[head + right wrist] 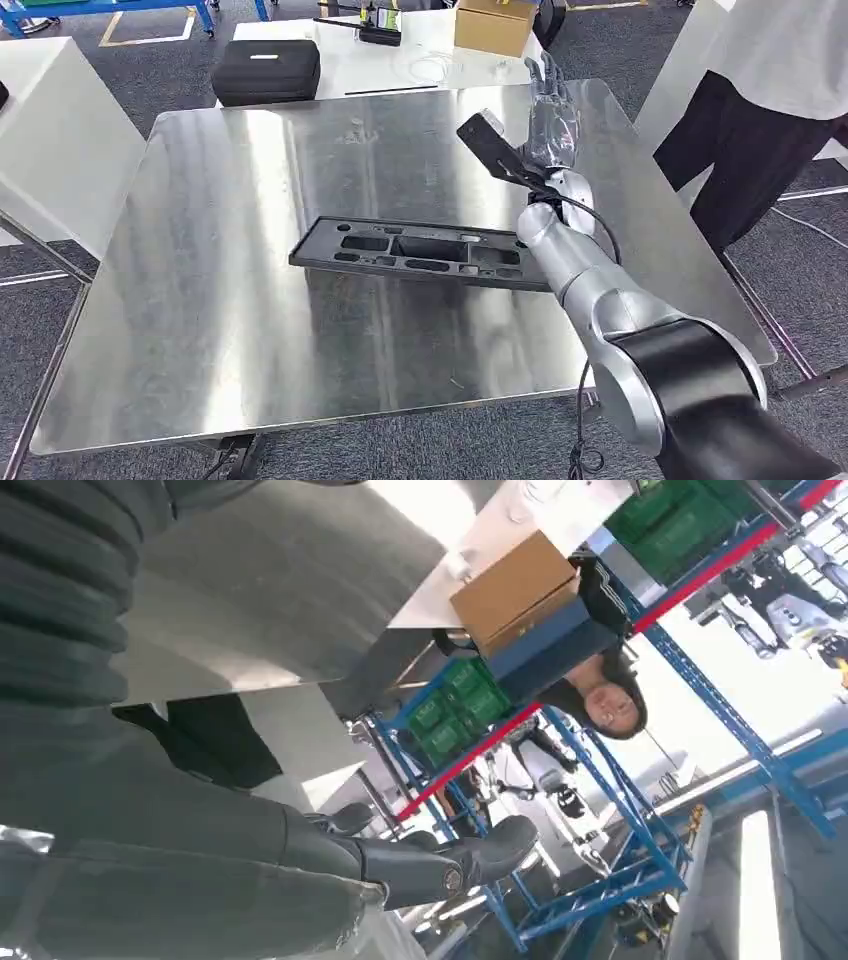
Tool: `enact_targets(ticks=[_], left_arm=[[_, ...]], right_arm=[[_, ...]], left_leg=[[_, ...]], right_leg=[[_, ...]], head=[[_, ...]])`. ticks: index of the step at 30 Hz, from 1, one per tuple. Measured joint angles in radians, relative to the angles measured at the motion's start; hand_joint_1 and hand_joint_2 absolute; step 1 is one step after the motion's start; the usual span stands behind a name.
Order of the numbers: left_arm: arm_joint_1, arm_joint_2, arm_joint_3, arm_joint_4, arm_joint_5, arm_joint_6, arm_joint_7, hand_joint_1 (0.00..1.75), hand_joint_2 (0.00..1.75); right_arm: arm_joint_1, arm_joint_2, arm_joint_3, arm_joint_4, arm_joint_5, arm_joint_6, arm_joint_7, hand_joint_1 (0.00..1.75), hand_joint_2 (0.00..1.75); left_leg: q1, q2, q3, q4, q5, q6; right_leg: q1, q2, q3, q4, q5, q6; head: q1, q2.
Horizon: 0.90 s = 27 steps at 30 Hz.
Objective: Take the parts from the cabinet and place them on the table.
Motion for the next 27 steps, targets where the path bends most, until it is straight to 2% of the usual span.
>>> enact_targets(ticks=[3,5,6,9,12,13,20,21,23,24,25,26,27], left_arm=[[-0.001,0.0,-0.003,0.0,-0.002,-0.003,0.002,0.0,0.0],[-0.001,0.0,-0.005,0.0,-0.002,-0.003,0.004,0.0,0.0],[-0.001,0.0,-0.005,0.0,-0.002,-0.002,0.005,0.0,0.0],[-0.002,0.0,-0.006,0.0,-0.003,0.0,0.006,0.0,0.0],[-0.002,0.001,-0.006,0.001,-0.003,0.006,0.011,0.0,0.0],[-0.002,0.001,-0.006,0.001,-0.003,0.006,0.012,0.0,0.0],[-0.002,0.003,-0.006,0.001,0.012,0.024,0.002,0.0,0.0],[-0.002,0.005,-0.006,0.001,0.016,0.028,0.001,0.0,0.0],[-0.002,0.006,-0.006,0.001,0.022,0.03,-0.002,0.0,0.0],[-0.002,0.006,-0.006,0.001,0.024,0.032,-0.003,0.0,0.0],[-0.002,0.006,-0.006,0.001,0.026,0.034,-0.005,0.0,0.0],[-0.002,0.003,-0.006,0.001,0.026,0.035,-0.005,0.0,0.0],[-0.003,0.003,-0.006,0.001,0.028,0.036,-0.006,0.0,0.0]], right_arm=[[-0.002,0.001,-0.01,-0.008,-0.025,0.011,-0.034,0.0,1.75],[-0.009,0.002,-0.024,-0.017,-0.064,0.045,-0.07,0.0,1.75],[-0.011,0.004,-0.033,-0.024,-0.091,0.069,-0.091,0.0,0.0],[-0.017,0.008,-0.071,-0.046,-0.191,0.166,-0.15,0.0,0.0],[-0.015,0.017,-0.121,-0.08,-0.327,0.344,-0.199,0.0,0.0],[-0.014,0.019,-0.13,-0.09,-0.346,0.379,-0.203,0.0,0.0],[-0.004,0.034,-0.153,-0.14,-0.433,0.491,-0.215,0.0,0.0],[-0.003,0.037,-0.153,-0.145,-0.446,0.506,-0.214,0.0,0.0],[0.001,0.044,-0.15,-0.153,-0.466,0.531,-0.213,0.0,0.0],[0.002,0.048,-0.147,-0.158,-0.473,0.54,-0.213,0.0,0.0],[0.002,0.052,-0.142,-0.166,-0.477,0.547,-0.214,0.0,0.0],[0.003,0.053,-0.138,-0.172,-0.483,0.556,-0.215,0.0,0.0],[0.001,0.053,-0.134,-0.174,-0.485,0.56,-0.215,0.0,0.0]], left_leg=[[0.0,0.0,0.0,0.0,0.0,0.0],[0.0,0.0,0.0,0.0,0.0,0.0],[0.0,0.0,0.0,0.0,0.0,0.0],[0.0,0.0,0.0,0.0,0.0,0.0],[0.0,0.0,0.0,0.0,0.0,0.0],[0.0,0.0,0.0,0.0,0.0,0.0],[-0.001,0.0,-0.001,0.002,-0.002,0.001],[-0.004,0.0,-0.003,0.009,-0.004,0.005],[-0.004,0.0,-0.004,0.009,-0.005,0.009],[-0.005,0.0,-0.004,0.008,-0.004,0.01],[-0.004,0.001,0.0,-0.002,0.008,0.018],[0.009,0.01,0.012,-0.019,0.018,0.019],[0.011,0.009,0.014,-0.024,0.023,0.026]], right_leg=[[0.0,0.0,0.0,0.0,0.0,0.0],[0.0,0.0,0.0,0.0,0.0,0.0],[0.0,0.0,0.0,0.0,0.0,0.0],[0.0,0.0,0.0,0.0,0.0,0.0],[0.0,0.0,0.0,0.0,0.0,0.0],[0.0,0.0,0.0,0.0,0.0,0.0],[-0.002,0.0,0.0,-0.002,0.001,0.001],[-0.006,0.0,0.0,-0.003,0.003,0.005],[-0.005,0.001,0.0,-0.003,0.004,0.006],[-0.006,0.001,0.001,-0.005,0.006,0.01],[-0.001,0.002,0.003,-0.007,0.011,0.017],[-0.001,-0.001,-0.007,0.002,-0.003,0.017],[0.001,-0.001,-0.019,0.029,-0.02,0.017]], head=[[0.0,0.0],[0.0,0.0],[0.0,0.0],[0.0,0.0],[0.0,0.0],[0.0,0.0],[0.0,0.0],[0.0,0.0],[0.0,0.0],[0.0,0.0],[0.0,0.0],[0.0,0.0],[0.002,0.0]])
